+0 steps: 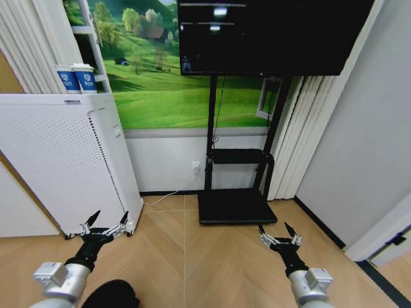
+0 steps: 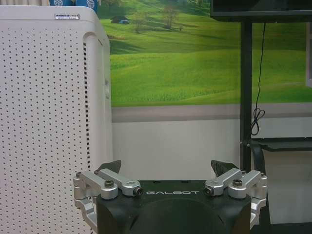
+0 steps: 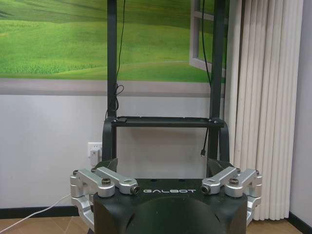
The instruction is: Pick up the trash bin and place the garbage on the floor into it.
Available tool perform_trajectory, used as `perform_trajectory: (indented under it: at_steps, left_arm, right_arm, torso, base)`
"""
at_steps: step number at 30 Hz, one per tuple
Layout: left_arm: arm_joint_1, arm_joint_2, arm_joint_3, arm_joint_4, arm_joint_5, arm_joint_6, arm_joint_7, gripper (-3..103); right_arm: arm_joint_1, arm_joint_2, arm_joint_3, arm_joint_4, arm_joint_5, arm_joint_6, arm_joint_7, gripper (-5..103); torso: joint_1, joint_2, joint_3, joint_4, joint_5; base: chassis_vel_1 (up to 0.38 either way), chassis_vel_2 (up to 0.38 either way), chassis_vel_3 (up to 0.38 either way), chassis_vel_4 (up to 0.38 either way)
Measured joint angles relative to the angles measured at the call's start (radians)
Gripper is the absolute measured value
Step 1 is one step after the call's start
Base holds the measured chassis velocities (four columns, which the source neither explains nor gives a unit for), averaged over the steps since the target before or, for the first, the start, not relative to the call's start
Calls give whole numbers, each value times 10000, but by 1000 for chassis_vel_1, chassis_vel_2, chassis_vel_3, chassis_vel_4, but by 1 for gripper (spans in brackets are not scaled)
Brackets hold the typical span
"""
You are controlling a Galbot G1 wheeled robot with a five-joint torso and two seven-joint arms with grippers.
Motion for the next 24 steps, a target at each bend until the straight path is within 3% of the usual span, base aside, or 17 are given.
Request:
perform_trajectory:
  at_steps: [24]
  left_arm:
    - [0,0,0,1,0,0,0,100]
  right_arm:
    - [0,0,-1,0,0,0,0,100]
  torso:
    - [331,928,595,0,0]
  base:
    - [0,0,0,0]
